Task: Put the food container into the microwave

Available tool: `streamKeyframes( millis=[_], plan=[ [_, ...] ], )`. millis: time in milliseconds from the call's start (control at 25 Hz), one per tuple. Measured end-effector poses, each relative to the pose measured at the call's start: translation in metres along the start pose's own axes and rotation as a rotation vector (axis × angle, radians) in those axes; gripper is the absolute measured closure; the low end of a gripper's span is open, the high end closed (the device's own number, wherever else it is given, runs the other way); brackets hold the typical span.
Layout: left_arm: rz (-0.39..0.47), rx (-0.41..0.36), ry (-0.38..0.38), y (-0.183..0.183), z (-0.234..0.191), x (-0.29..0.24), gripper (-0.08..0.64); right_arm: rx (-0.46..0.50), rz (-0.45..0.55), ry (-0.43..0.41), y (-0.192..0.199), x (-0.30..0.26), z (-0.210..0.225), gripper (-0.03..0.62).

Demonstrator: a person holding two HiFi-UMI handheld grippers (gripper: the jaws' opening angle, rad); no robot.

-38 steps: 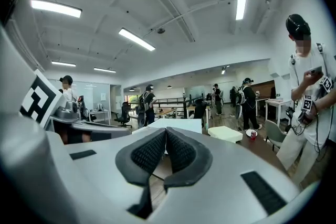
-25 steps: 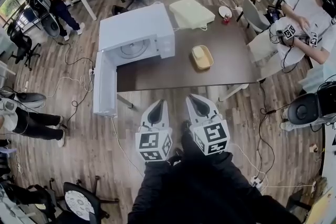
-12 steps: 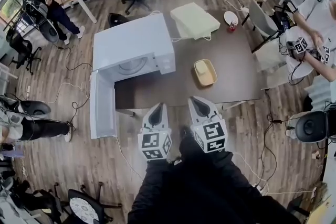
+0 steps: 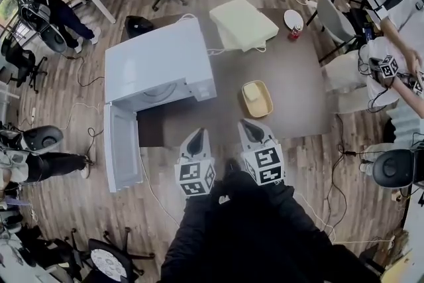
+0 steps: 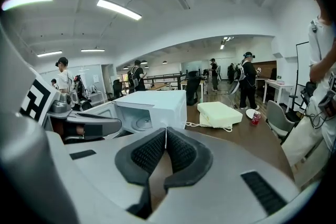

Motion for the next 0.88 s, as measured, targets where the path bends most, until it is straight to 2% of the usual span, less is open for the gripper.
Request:
streamKeyframes(
  millis=[280, 480, 880],
  plan=[
    [-0.075, 0.014, -0.002, 0.016, -0.013, -0.035, 0.523, -0.039, -0.072, 0.002, 0.019, -0.029, 0.022, 0.568],
    [-0.124, -0.023, 0.027, 0.031, -0.021, -0.069, 0.523, -0.037, -0.139, 0.021, 0.040, -0.056, 0.043, 0.565],
    [-0.251, -0.002, 0.048, 0.070, -0.030, -0.124, 0.523, -0.055, -0.311, 0.060, 0.105, -0.101, 0.080, 0.534]
  ],
)
Point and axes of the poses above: the fingertips, and each gripper's own axes: x backward along the fingers, z to its right, y out of its underside, the point moved 9 cm from there along x, backward along the fingers, and after that the axes turned 2 degrees about -y, right-handed, at the moved point
